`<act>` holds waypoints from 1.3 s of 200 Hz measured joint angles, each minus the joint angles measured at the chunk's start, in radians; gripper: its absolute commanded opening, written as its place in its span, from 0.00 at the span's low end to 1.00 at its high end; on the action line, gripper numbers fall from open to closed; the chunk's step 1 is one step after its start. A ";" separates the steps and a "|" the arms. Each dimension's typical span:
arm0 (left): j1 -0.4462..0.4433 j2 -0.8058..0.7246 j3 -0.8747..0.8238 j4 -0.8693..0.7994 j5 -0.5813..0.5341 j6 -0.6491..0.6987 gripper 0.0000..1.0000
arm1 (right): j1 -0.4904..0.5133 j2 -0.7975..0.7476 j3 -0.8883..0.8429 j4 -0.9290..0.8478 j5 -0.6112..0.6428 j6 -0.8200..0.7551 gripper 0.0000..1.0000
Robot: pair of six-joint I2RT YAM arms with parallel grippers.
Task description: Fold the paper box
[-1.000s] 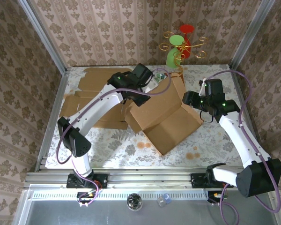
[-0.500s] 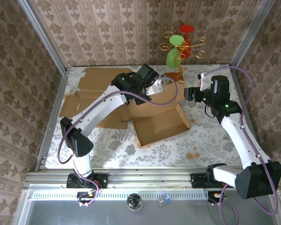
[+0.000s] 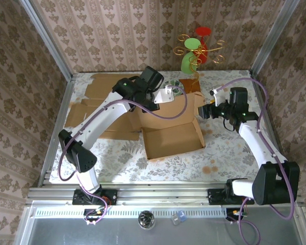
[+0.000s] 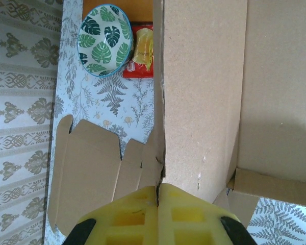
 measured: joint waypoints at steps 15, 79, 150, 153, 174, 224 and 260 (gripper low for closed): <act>0.012 0.000 0.000 0.000 0.022 0.012 0.00 | 0.000 0.019 0.000 0.007 -0.013 -0.006 0.77; 0.043 0.000 0.000 0.000 0.093 0.060 0.00 | 0.000 0.100 0.029 0.027 -0.040 -0.018 0.73; 0.049 0.000 0.000 0.000 0.115 0.077 0.00 | 0.001 0.116 0.061 0.043 -0.113 -0.032 0.42; 0.049 0.000 0.000 0.000 0.115 0.077 0.00 | 0.001 0.118 0.062 0.044 -0.115 -0.039 0.41; 0.049 0.000 0.000 0.001 0.115 0.078 0.00 | 0.002 0.129 0.062 0.047 -0.117 -0.039 0.33; 0.050 0.003 0.000 0.016 0.113 0.077 0.03 | 0.013 0.129 0.067 0.042 -0.129 -0.064 0.00; 0.047 0.001 -0.007 0.071 0.100 0.048 0.59 | 0.013 0.125 0.068 0.017 -0.121 -0.093 0.00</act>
